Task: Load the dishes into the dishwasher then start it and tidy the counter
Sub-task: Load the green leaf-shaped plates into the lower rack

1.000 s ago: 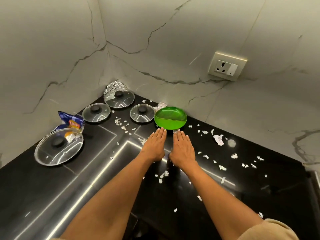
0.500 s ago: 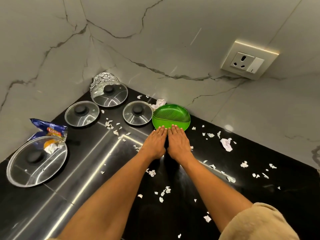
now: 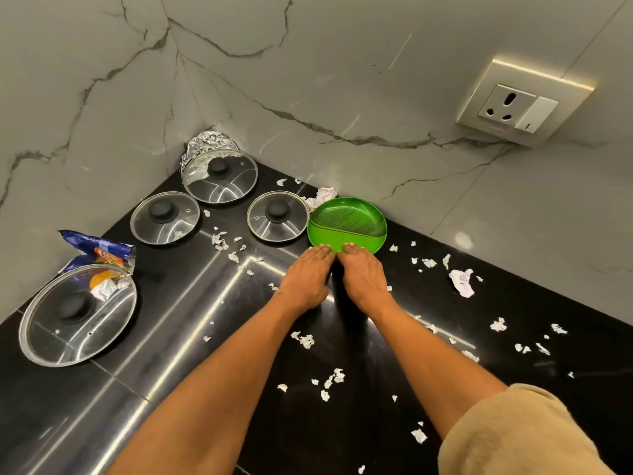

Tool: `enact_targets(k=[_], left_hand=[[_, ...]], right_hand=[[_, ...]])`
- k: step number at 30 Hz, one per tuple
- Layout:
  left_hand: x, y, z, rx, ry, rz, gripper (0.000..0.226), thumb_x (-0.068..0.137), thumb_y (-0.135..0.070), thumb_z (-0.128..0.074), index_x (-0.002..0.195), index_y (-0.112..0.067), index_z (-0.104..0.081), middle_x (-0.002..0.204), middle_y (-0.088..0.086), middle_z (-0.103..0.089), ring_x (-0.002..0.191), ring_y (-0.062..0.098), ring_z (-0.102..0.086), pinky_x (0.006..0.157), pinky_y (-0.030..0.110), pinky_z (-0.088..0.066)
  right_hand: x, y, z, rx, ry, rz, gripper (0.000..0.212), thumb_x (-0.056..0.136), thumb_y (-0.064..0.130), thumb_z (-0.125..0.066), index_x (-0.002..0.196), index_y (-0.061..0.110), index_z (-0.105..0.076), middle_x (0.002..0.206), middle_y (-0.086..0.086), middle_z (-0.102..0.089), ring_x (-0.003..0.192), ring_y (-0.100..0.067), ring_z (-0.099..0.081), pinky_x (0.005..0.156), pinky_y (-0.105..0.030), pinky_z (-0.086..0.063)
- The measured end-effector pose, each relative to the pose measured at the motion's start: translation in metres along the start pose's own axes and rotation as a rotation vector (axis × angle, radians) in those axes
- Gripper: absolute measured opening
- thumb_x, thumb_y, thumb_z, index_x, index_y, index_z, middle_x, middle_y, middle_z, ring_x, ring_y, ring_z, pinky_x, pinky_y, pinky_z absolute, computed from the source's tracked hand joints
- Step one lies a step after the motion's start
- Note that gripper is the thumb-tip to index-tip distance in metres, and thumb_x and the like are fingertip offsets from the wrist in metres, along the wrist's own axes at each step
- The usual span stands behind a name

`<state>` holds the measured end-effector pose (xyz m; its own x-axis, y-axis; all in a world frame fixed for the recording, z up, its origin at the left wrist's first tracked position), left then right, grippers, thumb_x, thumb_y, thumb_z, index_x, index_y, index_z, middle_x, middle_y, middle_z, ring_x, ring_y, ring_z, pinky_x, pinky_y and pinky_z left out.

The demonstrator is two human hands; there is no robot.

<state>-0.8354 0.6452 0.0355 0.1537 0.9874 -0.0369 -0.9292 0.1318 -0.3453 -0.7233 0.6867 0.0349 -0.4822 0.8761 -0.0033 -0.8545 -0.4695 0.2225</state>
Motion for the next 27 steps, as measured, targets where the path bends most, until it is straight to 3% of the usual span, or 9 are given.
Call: enact_targets(k=[2, 4, 7, 11, 17, 27], left_hand=[[0.002, -0.002, 0.005, 0.001, -0.061, -0.026, 0.062, 0.077, 0.0, -0.057, 0.139, -0.004, -0.051, 0.148, 0.015, -0.048, 0.14, 0.029, -0.04, 0.121, 0.032, -0.02], [0.005, -0.005, 0.01, 0.015, -0.141, -0.071, 0.05, 0.074, 0.003, -0.058, 0.124, -0.003, -0.062, 0.13, 0.015, -0.062, 0.125, 0.032, -0.053, 0.111, 0.032, -0.032], [0.006, -0.007, 0.021, 0.023, -0.265, -0.137, 0.034, 0.07, 0.008, -0.061, 0.101, -0.005, -0.069, 0.103, 0.011, -0.071, 0.1, 0.032, -0.063, 0.09, 0.032, -0.041], [0.001, -0.015, 0.028, 0.029, -0.325, -0.259, 0.029, 0.075, 0.001, -0.057, 0.096, -0.007, -0.074, 0.098, 0.006, -0.075, 0.093, 0.027, -0.067, 0.083, 0.035, -0.051], [-0.027, -0.049, 0.02, 0.094, -0.405, -0.443, 0.03, 0.079, 0.003, -0.055, 0.098, -0.007, -0.075, 0.102, 0.007, -0.076, 0.092, 0.025, -0.069, 0.085, 0.037, -0.053], [-0.101, -0.156, 0.007, -0.037, -0.465, -0.716, 0.032, 0.076, 0.012, -0.064, 0.097, -0.008, -0.076, 0.106, 0.005, -0.075, 0.097, 0.024, -0.07, 0.09, 0.04, -0.054]], right_hand=[[-0.004, -0.002, 0.005, 0.015, -0.078, 0.019, 0.037, 0.096, 0.01, -0.042, 0.121, 0.008, -0.07, 0.134, -0.018, -0.064, 0.129, -0.031, -0.057, 0.113, -0.04, -0.038], [-0.01, -0.005, 0.015, 0.054, -0.199, 0.045, 0.041, 0.086, 0.008, -0.036, 0.101, 0.006, -0.074, 0.104, -0.016, -0.074, 0.101, -0.034, -0.069, 0.096, -0.041, -0.052], [-0.024, -0.009, 0.028, 0.064, -0.34, 0.104, 0.032, 0.08, 0.001, -0.043, 0.092, 0.006, -0.073, 0.089, -0.01, -0.073, 0.082, -0.032, -0.067, 0.08, -0.039, -0.055], [-0.051, -0.016, 0.034, 0.08, -0.45, 0.128, 0.028, 0.078, -0.012, -0.064, 0.097, 0.005, -0.074, 0.093, -0.009, -0.074, 0.083, -0.029, -0.067, 0.08, -0.039, -0.053], [-0.108, -0.027, 0.047, 0.107, -0.533, 0.131, 0.033, 0.086, -0.006, -0.048, 0.102, 0.003, -0.075, 0.1, -0.012, -0.075, 0.091, -0.03, -0.071, 0.088, -0.04, -0.055], [-0.259, -0.049, 0.068, 0.118, -0.634, -0.044, 0.031, 0.09, -0.008, -0.05, 0.105, 0.003, -0.076, 0.107, -0.011, -0.075, 0.1, -0.027, -0.071, 0.091, -0.042, -0.054]])
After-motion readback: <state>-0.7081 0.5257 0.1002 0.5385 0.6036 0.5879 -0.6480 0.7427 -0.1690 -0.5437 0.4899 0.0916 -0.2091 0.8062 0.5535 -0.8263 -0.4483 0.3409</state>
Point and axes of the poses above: each hand's wrist, its own x-axis towards the middle knuckle, its own z-axis out of the back of the hand, y = z × x, the point moved 4 cm from there along x, towards the middle knuckle
